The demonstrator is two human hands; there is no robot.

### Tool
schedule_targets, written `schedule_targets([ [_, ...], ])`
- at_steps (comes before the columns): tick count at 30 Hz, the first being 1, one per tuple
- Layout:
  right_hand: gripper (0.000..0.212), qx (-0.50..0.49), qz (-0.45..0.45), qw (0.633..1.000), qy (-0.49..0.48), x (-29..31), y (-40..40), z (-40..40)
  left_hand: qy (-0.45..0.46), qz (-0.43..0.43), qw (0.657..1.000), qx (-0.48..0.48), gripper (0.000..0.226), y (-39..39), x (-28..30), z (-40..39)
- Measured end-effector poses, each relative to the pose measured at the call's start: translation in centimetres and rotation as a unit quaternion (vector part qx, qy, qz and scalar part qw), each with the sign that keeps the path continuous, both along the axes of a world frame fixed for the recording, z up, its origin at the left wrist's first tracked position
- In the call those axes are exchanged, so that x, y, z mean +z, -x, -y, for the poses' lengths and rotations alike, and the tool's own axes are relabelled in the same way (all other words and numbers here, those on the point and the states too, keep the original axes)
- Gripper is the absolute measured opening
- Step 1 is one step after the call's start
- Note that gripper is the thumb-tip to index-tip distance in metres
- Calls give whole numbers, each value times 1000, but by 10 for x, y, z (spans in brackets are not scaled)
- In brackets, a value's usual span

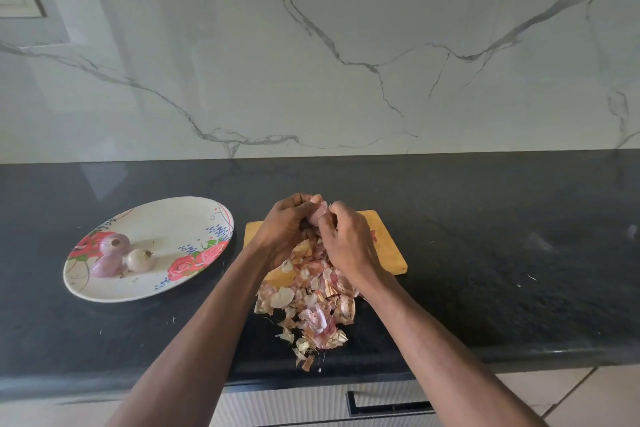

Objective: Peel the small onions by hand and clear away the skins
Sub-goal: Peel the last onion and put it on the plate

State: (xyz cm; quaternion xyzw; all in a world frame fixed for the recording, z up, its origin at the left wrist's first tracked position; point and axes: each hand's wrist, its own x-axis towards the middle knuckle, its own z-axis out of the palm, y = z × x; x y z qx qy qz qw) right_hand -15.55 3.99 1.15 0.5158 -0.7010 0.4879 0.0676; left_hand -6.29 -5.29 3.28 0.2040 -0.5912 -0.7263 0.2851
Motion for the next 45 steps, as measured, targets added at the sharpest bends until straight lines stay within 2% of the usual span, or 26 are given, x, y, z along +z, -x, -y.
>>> schedule_targets([
  [4, 36, 25, 144, 989, -10, 8, -4, -5, -34, -11, 999, 8, 15, -1, -3, 0],
  [6, 30, 50, 308, 950, 15, 10, 0, -6, -68, -36, 997, 14, 15, -3, -3, 3],
  [8, 24, 57, 409, 910, 34, 13, 7, -9, -95, -70, 993, 10, 16, -6, -1, 6],
  [10, 12, 38, 354, 934, 2, 13, 11, -10, -94, -91, 991, -5, 17, -10, 3, 8],
  [12, 30, 7, 232, 972, -31, 9, 10, -11, -87, -94, 992, -19, 21, -11, 3, 9],
  [13, 35, -8, 172, 985, -15, 7, 10, -11, -87, -94, 992, -24, 26, -11, 2, 9],
  [15, 25, -22, 100, 994, 50, 6, 9, -11, -90, -95, 991, -28, 31, -12, 1, 10],
  [17, 21, -5, 105, 992, 73, 8, 9, -11, -102, -97, 990, -24, 33, -13, 1, 12],
  [20, 24, 11, 100, 993, 56, 7, 9, -10, -108, -98, 989, -25, 34, -15, 4, 12],
  [24, 6, -27, 90, 994, 62, 3, 14, -8, -125, -93, 988, -22, 29, -13, 4, 8],
  [27, 26, -9, 126, 990, 61, 5, 14, -11, -129, -83, 988, -10, 27, -14, 5, 8],
  [32, 30, 28, 130, 987, 90, 7, 10, -13, -82, -48, 995, -10, 24, -17, 2, 11],
  [38, 15, 7, 120, 990, 73, 3, 14, -11, -62, -39, 997, -17, 22, -19, 4, 8],
  [42, 14, 3, 135, 988, 79, 1, 16, -10, -20, -28, 999, -30, 39, -19, 3, 6],
  [45, 19, 10, 153, 985, 75, 1, 14, -9, 42, -1, 999, -8, 42, -17, 2, 2],
])
